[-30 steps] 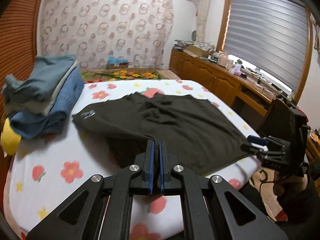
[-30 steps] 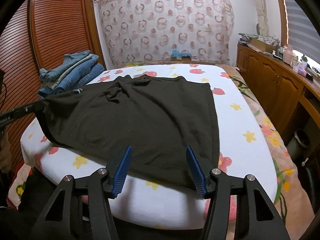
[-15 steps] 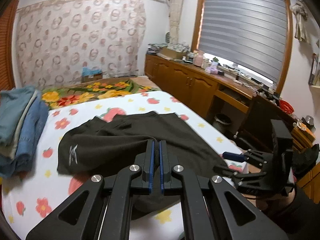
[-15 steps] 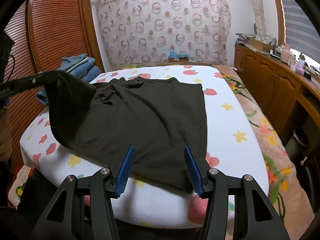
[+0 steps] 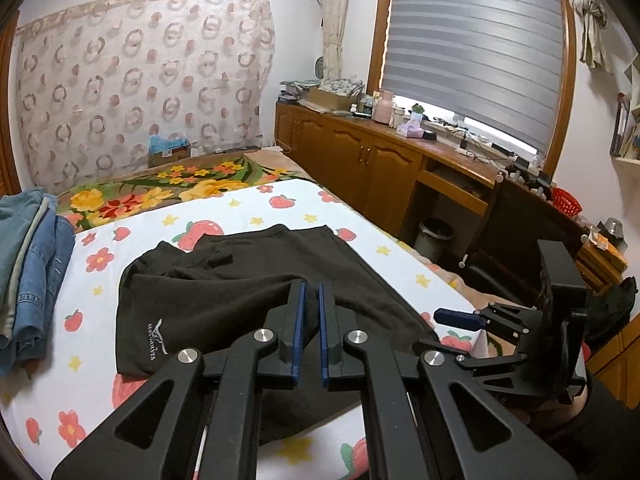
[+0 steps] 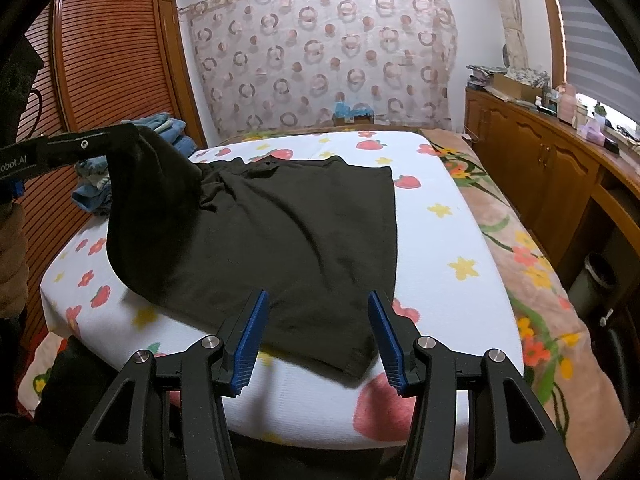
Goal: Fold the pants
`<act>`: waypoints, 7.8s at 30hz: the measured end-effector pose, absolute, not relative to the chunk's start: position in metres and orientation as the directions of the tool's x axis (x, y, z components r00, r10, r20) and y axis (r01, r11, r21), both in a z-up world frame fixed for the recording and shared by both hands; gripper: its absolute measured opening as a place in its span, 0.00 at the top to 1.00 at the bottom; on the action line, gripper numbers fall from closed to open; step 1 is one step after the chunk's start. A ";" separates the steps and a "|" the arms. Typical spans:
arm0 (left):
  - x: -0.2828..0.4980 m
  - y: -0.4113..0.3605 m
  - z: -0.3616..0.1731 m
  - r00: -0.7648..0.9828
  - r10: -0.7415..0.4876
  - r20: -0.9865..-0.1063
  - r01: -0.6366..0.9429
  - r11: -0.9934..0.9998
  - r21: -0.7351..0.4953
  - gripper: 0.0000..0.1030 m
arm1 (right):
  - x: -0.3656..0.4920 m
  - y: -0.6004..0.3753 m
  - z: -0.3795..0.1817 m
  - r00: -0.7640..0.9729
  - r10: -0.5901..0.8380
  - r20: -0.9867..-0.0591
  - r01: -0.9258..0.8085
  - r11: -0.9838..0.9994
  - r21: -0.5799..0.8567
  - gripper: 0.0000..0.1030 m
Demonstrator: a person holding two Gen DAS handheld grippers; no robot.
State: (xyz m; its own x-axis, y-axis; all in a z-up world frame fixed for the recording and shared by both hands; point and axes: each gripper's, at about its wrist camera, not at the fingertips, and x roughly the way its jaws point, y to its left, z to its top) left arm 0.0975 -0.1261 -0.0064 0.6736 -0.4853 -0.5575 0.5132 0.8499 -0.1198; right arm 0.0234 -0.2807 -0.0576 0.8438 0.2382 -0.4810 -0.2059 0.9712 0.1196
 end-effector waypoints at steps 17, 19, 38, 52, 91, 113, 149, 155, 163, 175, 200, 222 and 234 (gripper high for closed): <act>0.097 -0.077 -0.028 0.725 -0.396 -0.563 0.396 0.909 -0.130 0.18 | 0.033 -0.269 -0.053 0.836 0.250 -0.488 -0.230 0.968 0.101 0.48; 0.100 -0.069 -0.036 0.732 -0.369 -0.572 0.360 0.923 -0.135 0.18 | 0.036 -0.267 -0.052 0.836 0.252 -0.488 -0.235 0.967 0.096 0.48; 0.110 -0.061 -0.106 0.630 -0.282 -0.724 0.308 0.946 -0.101 0.18 | 0.070 -0.245 -0.045 0.809 0.326 -0.490 -0.325 0.941 0.090 0.56; 0.107 -0.052 -0.114 0.637 -0.282 -0.718 0.292 0.950 -0.114 0.18 | 0.091 -0.237 -0.061 0.740 0.352 -0.573 -0.362 0.926 0.101 0.71; 0.103 -0.079 -0.081 0.674 -0.354 -0.649 0.353 0.925 -0.139 0.18 | 0.007 -0.258 -0.032 0.873 0.266 -0.409 -0.266 0.962 0.058 0.95; 0.099 -0.088 -0.091 0.657 -0.348 -0.669 0.353 0.926 -0.135 0.18 | -0.006 -0.267 -0.048 0.821 0.231 -0.521 -0.198 0.973 0.119 0.95; 0.114 -0.092 -0.108 0.617 -0.350 -0.704 0.343 0.926 -0.160 0.18 | 0.037 -0.253 -0.004 0.826 0.292 -0.482 -0.289 0.954 0.082 0.62; 0.115 -0.081 -0.104 0.632 -0.353 -0.690 0.322 0.929 -0.180 0.18 | 0.055 -0.248 0.000 0.804 0.308 -0.509 -0.323 0.944 0.063 0.62; 0.117 -0.055 -0.092 0.679 -0.322 -0.659 0.273 0.945 -0.181 0.18 | 0.077 -0.230 0.004 0.768 0.341 -0.542 -0.388 0.921 0.029 0.62; 0.121 -0.032 -0.092 0.703 -0.300 -0.645 0.224 0.954 -0.200 0.18 | 0.119 -0.199 0.001 0.664 0.408 -0.626 -0.491 0.870 0.046 0.62; 0.116 -0.040 -0.100 0.696 -0.307 -0.649 0.240 0.952 -0.193 0.18 | 0.137 -0.199 0.024 0.691 0.367 -0.623 -0.497 0.867 -0.041 0.97; 0.115 -0.043 -0.101 0.691 -0.311 -0.652 0.248 0.950 -0.190 0.18 | 0.167 -0.239 0.036 0.789 0.160 -0.593 -0.320 0.931 -0.174 0.97; 0.115 -0.045 -0.102 0.689 -0.311 -0.655 0.251 0.950 -0.187 0.18 | 0.186 -0.241 0.019 0.802 0.040 -0.596 -0.212 0.952 -0.221 0.97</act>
